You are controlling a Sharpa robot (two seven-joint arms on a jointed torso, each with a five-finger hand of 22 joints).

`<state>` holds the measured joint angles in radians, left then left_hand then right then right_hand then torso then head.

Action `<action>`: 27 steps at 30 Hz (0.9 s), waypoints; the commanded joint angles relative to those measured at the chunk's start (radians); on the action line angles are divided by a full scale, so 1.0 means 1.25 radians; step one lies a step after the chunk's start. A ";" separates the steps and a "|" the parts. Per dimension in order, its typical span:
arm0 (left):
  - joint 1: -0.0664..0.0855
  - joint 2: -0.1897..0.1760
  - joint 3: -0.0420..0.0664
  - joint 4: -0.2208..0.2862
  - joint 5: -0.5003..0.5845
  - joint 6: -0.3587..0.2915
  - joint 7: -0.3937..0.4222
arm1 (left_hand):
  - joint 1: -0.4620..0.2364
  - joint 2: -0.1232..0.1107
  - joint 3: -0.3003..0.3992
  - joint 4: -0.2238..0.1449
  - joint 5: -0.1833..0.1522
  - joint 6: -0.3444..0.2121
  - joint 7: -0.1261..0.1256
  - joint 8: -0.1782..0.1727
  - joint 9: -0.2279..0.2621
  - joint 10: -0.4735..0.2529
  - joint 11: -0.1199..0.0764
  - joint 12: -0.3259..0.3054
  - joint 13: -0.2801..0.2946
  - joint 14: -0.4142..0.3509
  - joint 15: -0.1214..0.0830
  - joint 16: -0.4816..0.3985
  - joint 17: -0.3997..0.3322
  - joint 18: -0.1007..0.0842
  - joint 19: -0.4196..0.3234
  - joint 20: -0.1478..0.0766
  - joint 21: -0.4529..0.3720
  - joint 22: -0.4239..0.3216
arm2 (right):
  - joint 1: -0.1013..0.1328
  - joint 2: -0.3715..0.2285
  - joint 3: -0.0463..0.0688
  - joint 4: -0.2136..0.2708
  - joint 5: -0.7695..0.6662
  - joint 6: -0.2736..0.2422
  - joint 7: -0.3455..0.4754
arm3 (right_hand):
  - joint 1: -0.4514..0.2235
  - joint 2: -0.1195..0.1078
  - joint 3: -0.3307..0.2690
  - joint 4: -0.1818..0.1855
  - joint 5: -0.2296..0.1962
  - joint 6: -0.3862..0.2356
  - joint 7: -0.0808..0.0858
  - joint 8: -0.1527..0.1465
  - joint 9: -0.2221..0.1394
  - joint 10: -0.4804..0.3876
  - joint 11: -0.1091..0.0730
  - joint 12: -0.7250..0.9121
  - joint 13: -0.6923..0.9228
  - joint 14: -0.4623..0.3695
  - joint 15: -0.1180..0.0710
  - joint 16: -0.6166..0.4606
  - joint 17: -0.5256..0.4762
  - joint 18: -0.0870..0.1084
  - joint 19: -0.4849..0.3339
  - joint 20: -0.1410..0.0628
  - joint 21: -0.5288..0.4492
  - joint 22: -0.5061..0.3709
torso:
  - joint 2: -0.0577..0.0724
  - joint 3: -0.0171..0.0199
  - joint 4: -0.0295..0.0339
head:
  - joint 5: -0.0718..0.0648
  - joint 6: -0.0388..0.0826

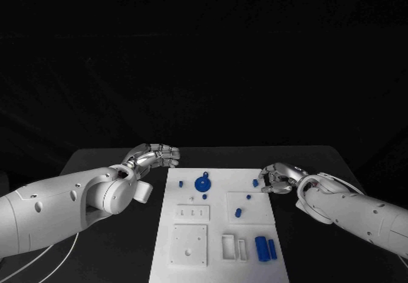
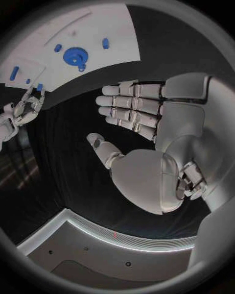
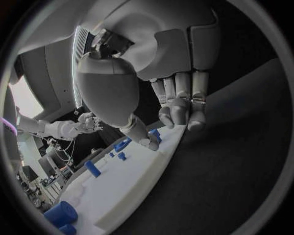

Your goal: Assemble the parts on the task board

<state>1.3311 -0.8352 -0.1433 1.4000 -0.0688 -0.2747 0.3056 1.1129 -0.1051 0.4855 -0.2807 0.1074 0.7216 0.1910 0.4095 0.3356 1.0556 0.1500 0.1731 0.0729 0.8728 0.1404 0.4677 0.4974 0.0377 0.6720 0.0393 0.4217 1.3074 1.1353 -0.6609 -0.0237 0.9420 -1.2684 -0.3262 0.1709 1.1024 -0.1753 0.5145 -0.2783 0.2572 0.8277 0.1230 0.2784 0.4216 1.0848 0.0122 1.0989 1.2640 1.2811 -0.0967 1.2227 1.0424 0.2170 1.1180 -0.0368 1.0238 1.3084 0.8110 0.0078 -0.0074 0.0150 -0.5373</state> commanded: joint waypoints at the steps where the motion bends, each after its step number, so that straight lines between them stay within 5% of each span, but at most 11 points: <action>1: 0.000 0.001 0.001 0.001 -0.004 0.012 0.010 | 0.000 -0.004 0.001 -0.004 -0.003 -0.005 0.004 -0.004 0.001 -0.004 -0.001 -0.004 -0.001 -0.005 -0.001 -0.002 0.001 0.015 -0.002 -0.001 -0.003 0.010 | 0.000 0.007 0.000 -0.002 0.001 0.002 0.007 | -0.018 0.011 -0.005 0.000 -0.039 0.003 -0.004 0.006 0.002 0.000 -0.005 -0.003 -0.001 0.004 -0.005 -0.003 0.002 0.036 -0.004 0.003 -0.004 0.014 | 0.000 0.0000 -0.0005 | 0.001 -0.001; 15: 0.000 0.002 0.001 0.003 -0.005 0.014 0.009 | -0.001 -0.004 0.001 -0.003 -0.003 -0.005 0.004 -0.004 0.001 -0.004 -0.001 -0.004 -0.001 -0.006 -0.001 -0.003 0.001 0.014 -0.003 0.000 -0.003 0.010 | 0.000 0.022 0.000 -0.005 -0.008 0.005 0.002 | -0.013 0.027 0.059 0.010 -0.151 0.023 -0.004 0.015 0.002 0.004 -0.005 0.002 -0.004 0.008 -0.005 -0.007 0.007 0.036 0.001 0.000 -0.005 0.014 | -0.001 -0.0005 -0.0004 | 0.005 -0.005; 27: 0.000 0.002 0.001 0.004 -0.006 0.014 0.008 | -0.001 -0.004 0.001 -0.003 -0.003 -0.005 0.004 -0.004 0.001 -0.004 -0.001 -0.004 -0.001 -0.006 -0.001 -0.003 0.001 0.014 -0.003 0.000 -0.003 0.010 | 0.000 0.027 0.000 -0.007 -0.015 0.008 0.003 | -0.007 0.035 0.104 0.022 -0.166 0.047 -0.005 0.028 0.007 0.006 -0.007 0.006 -0.003 0.009 -0.007 -0.008 0.010 0.036 0.000 0.000 -0.003 0.016 | -0.002 0.0000 -0.0009 | 0.006 -0.007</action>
<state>1.3312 -0.8343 -0.1430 1.4018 -0.0709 -0.2728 0.3052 1.1129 -0.1051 0.4855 -0.2807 0.1075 0.7216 0.1910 0.4095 0.3354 1.0556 0.1500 0.1731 0.0731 0.8728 0.1404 0.4677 0.4974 0.0378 0.6720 0.0393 0.4217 1.3080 1.1354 -0.6294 -0.0240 0.9333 -1.2744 -0.3267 0.1692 1.0966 -0.1406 0.6407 -0.2498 0.0538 0.8694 0.1043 0.3084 0.4292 1.0922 0.0089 1.1037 1.2600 1.2881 -0.1031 1.2176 1.0536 0.2181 1.1166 -0.0353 1.0204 1.3083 0.8090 0.0076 -0.0083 0.0225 -0.5457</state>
